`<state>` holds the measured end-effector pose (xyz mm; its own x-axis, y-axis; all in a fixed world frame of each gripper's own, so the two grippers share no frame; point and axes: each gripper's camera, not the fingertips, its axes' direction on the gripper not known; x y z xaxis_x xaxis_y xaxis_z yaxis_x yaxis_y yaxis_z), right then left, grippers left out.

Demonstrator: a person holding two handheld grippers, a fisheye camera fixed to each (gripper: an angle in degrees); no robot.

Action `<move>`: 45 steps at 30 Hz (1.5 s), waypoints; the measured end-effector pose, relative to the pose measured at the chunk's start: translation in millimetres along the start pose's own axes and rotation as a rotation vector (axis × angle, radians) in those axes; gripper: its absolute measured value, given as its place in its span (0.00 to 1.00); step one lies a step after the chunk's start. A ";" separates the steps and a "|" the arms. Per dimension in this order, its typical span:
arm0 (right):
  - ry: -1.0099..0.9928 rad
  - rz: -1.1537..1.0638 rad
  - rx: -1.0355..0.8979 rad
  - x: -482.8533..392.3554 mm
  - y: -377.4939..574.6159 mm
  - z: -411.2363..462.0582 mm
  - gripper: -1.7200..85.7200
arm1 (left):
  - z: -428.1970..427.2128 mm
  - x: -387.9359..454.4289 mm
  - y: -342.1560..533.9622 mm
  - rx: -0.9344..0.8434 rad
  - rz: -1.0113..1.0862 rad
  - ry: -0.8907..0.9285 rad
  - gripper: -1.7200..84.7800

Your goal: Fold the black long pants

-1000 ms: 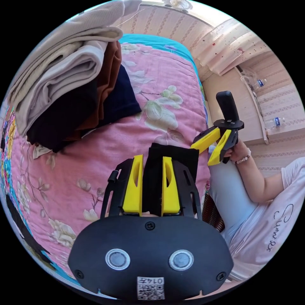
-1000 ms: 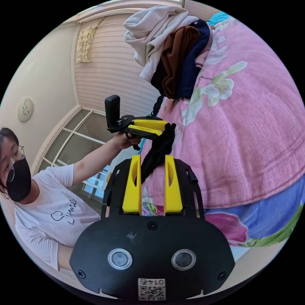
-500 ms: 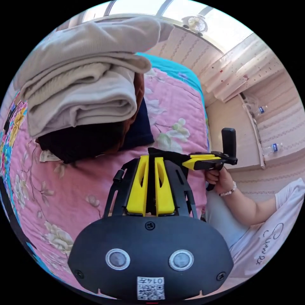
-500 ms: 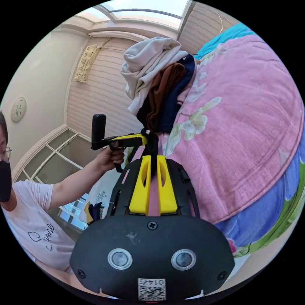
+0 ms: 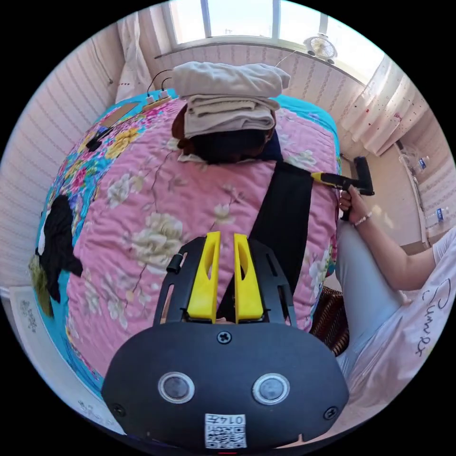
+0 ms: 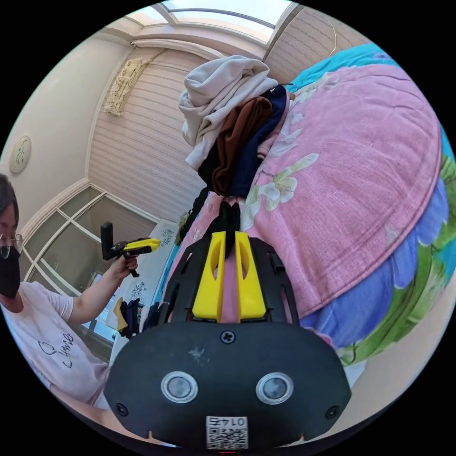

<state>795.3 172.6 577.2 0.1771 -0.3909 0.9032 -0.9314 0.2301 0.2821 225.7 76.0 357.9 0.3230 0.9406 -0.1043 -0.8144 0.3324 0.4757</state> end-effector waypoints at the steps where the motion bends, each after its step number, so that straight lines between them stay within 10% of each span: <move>1: 0.054 -0.005 0.051 -3.9 11.7 -4.1 0.05 | -10.8 -12.9 46.3 -0.016 -0.080 0.013 0.08; 6: 0.126 -0.188 0.068 -64.2 52.7 22.1 0.05 | -38.0 -32.7 199.6 -0.002 -0.355 0.074 0.08; 11: 0.028 -0.554 -0.534 -184.8 131.9 194.8 0.06 | -28.3 11.8 268.9 0.022 -0.437 0.104 0.09; 20: 0.157 -0.748 -1.016 -227.8 297.6 389.1 0.07 | -56.0 17.2 299.1 0.046 -0.472 0.138 0.02; 45: 0.396 -1.029 -1.161 -206.6 357.2 564.0 0.07 | -151.5 -63.8 287.8 -0.074 -0.353 -0.032 0.07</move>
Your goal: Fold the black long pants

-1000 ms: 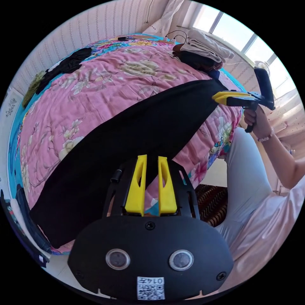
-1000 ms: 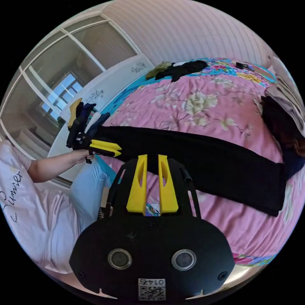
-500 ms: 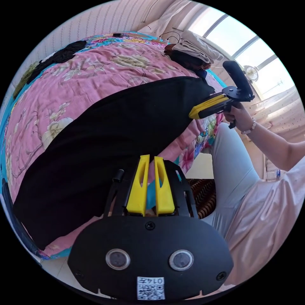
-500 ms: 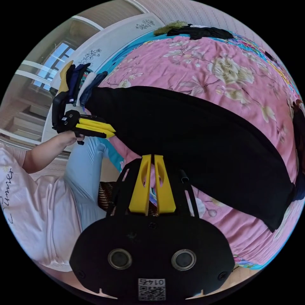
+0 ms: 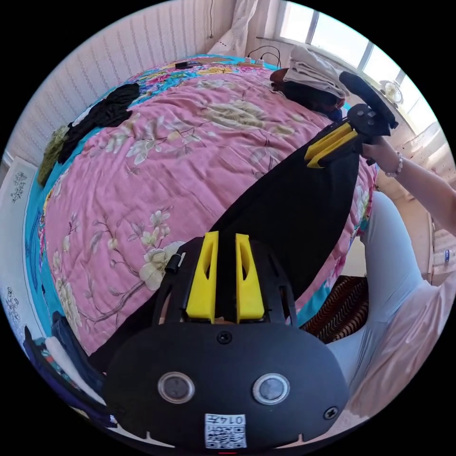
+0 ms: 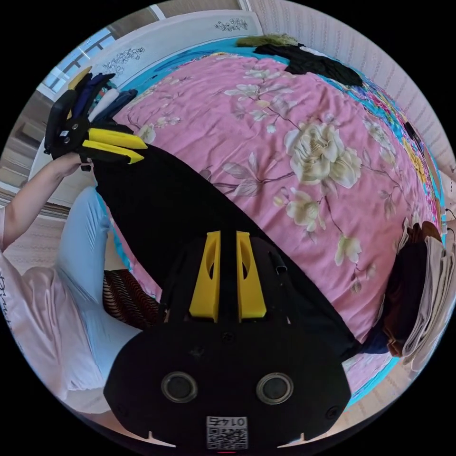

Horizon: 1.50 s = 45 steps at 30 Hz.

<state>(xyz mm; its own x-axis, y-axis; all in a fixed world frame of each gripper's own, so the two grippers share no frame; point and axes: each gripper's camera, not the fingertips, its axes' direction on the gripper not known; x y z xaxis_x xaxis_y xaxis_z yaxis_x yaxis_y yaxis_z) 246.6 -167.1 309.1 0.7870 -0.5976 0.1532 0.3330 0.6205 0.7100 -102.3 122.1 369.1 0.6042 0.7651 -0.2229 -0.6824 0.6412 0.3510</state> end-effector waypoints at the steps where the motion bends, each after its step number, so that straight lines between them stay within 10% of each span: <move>1: -0.001 -0.002 -0.018 2.5 -2.2 7.4 0.06 | 7.8 2.5 -1.4 -0.041 0.013 -0.016 0.04; 18: -0.045 0.155 0.139 99.8 23.4 -34.4 0.06 | -47.8 -35.2 18.0 0.083 -0.166 0.035 0.05; 32: -0.325 1.329 0.922 242.8 397.9 -65.9 0.16 | -93.4 68.8 101.0 0.260 -0.182 0.189 0.07; 45: -0.424 1.261 0.772 301.5 390.9 -67.3 0.06 | -54.4 83.8 89.8 0.151 -0.231 0.164 0.07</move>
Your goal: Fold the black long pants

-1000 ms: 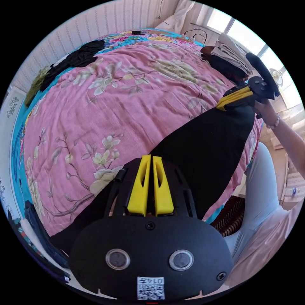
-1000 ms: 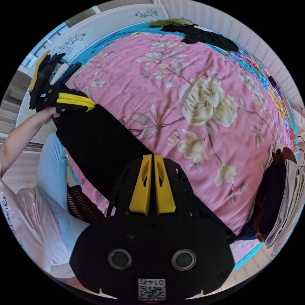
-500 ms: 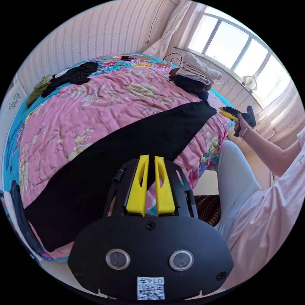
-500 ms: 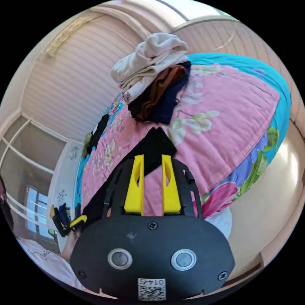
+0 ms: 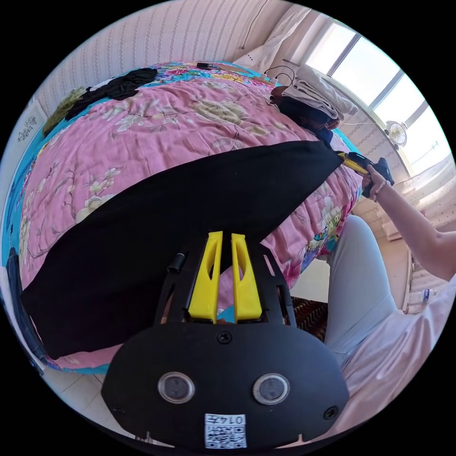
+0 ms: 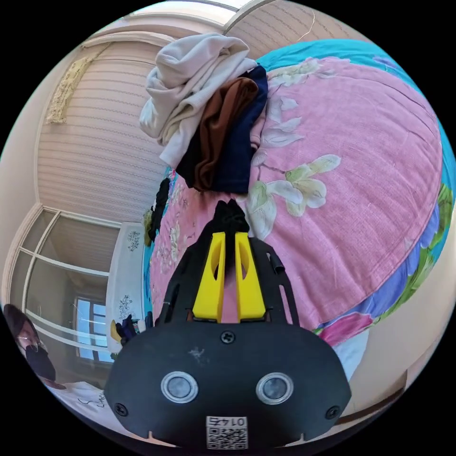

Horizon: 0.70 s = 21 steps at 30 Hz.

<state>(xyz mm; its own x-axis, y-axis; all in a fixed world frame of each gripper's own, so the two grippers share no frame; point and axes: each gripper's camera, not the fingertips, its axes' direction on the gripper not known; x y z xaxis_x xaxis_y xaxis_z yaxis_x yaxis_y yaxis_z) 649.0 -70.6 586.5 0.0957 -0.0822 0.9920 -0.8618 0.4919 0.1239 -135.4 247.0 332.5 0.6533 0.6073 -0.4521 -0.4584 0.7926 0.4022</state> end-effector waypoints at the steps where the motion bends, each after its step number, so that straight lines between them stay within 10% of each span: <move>1: 0.022 -0.015 -0.034 2.7 0.5 5.4 0.06 | 1.3 1.1 3.7 0.005 -0.003 0.004 0.07; 9: 0.185 -0.284 0.084 -66.6 70.7 -18.7 0.05 | -19.8 18.9 24.3 0.059 0.038 0.021 0.07; 16: 0.094 -0.975 -0.612 -255.6 234.1 185.9 0.02 | -5.1 30.2 31.8 0.088 0.000 -0.043 0.04; 21: 0.291 -1.329 -0.609 -339.9 323.0 277.1 0.02 | 32.6 44.7 39.2 0.059 0.044 -0.170 0.01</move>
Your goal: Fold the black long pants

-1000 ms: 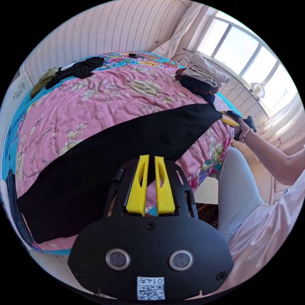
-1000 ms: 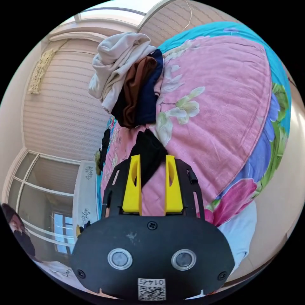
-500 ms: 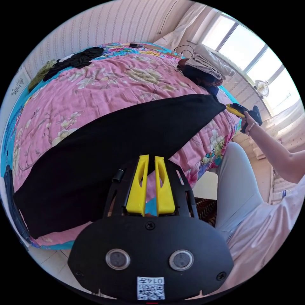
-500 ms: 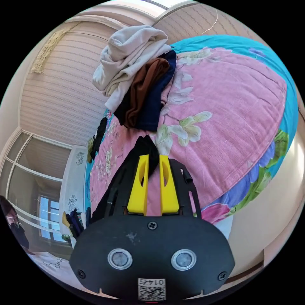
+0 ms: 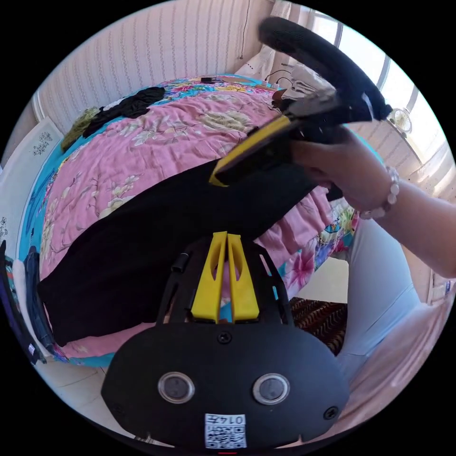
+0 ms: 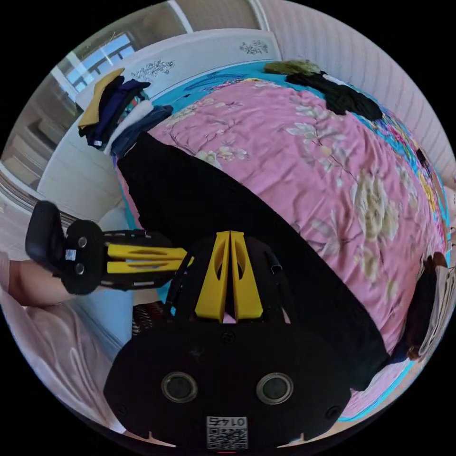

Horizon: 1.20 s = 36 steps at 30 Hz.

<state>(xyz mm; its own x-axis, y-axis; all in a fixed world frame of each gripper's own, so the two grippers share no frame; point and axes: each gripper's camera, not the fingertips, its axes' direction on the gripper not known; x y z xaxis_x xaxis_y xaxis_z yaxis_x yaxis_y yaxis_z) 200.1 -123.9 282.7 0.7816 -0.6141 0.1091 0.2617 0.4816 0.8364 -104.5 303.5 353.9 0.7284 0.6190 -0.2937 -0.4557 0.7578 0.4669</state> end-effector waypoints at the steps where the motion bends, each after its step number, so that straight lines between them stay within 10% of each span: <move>1: 0.051 -0.030 -0.053 -10.4 -16.4 18.7 0.02 | 12.0 3.6 5.0 0.004 0.003 -0.005 0.01; 18: 0.023 0.007 -0.242 25.7 -37.3 37.7 0.01 | 54.0 34.8 18.7 0.075 0.010 0.003 0.01; 36: 0.039 1.167 0.754 278.1 459.5 -203.2 0.14 | 37.4 84.8 -71.8 0.157 0.167 0.284 0.01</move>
<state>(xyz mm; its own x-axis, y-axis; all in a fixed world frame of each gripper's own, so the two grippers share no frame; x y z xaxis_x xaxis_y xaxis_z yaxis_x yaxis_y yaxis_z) 652.8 53.6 588.3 0.3528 -0.0713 0.9330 -0.9016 0.2406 0.3594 9.1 293.8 326.8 0.4694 0.7809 -0.4121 -0.4563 0.6141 0.6439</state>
